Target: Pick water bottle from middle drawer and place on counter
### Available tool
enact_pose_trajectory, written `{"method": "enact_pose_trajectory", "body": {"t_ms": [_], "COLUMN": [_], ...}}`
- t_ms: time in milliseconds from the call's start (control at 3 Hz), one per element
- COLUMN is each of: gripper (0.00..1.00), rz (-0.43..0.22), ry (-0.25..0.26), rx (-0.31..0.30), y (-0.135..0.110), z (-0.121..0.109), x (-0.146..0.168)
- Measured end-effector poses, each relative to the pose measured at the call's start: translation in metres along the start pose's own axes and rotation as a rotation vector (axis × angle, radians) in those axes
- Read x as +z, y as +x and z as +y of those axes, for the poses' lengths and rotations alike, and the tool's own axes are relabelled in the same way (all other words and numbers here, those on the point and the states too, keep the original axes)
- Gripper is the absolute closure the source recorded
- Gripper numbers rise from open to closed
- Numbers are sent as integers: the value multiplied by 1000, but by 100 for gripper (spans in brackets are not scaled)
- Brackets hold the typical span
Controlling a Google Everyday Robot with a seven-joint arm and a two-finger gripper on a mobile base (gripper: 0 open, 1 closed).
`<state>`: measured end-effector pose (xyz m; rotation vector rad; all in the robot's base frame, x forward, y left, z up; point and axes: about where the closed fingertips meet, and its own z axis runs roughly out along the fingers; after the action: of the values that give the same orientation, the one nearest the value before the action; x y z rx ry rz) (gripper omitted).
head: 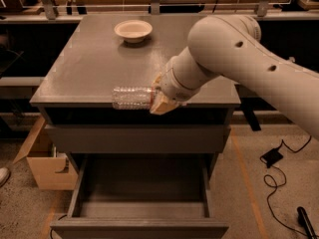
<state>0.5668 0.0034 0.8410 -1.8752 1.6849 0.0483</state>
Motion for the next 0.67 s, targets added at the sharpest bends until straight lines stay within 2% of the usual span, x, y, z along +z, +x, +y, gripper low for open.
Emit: {"method": "enact_pose_trajectory", "body": {"t_ms": [333, 667], "gripper": [100, 100], "rz": [15, 28], "ry": [-46, -125], "rx": [-91, -160], "y": [-23, -43], "z": [-26, -46], "x": [12, 33]}}
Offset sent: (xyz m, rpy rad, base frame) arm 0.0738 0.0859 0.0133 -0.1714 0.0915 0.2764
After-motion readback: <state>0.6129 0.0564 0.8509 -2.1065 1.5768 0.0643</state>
